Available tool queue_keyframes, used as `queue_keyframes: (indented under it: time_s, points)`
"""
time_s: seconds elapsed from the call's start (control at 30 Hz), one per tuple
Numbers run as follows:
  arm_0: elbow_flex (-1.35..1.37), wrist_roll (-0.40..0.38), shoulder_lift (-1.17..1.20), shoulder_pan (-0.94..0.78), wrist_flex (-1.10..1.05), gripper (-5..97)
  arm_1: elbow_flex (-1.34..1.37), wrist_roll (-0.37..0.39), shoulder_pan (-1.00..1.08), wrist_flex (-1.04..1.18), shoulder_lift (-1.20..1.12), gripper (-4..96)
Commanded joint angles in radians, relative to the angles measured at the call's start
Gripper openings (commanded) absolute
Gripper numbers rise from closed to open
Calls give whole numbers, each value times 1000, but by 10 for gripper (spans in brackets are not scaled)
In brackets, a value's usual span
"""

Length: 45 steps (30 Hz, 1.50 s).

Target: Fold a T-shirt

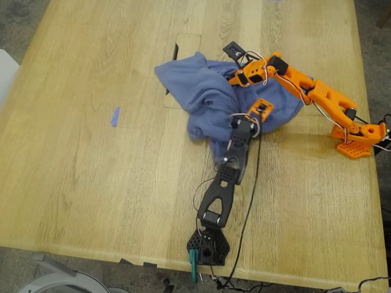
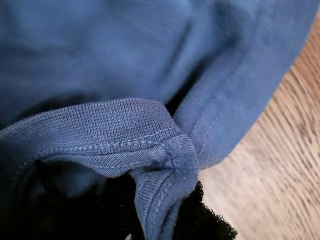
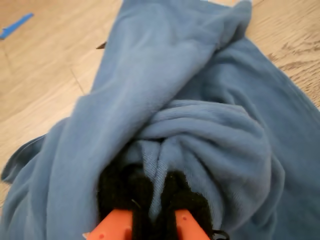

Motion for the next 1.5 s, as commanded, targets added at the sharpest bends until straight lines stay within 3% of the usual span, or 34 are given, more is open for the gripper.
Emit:
queue_keyframes:
  time_s: [0.0, 0.3, 1.07, 1.47]
  points:
    - [-31, -2, 305, -86, 5, -1, -23, -11, -23, 17, 146, 0]
    - [-32, 2, 568, -164, 74, -1, -23, -28, -54, 87, 290, 0]
    - [-35, 9, 963, -138, 80, -1, -23, -55, -89, -81, 554, 1]
    - [-37, 18, 1085, -137, -81, -1, -23, -69, -60, -172, 647, 1]
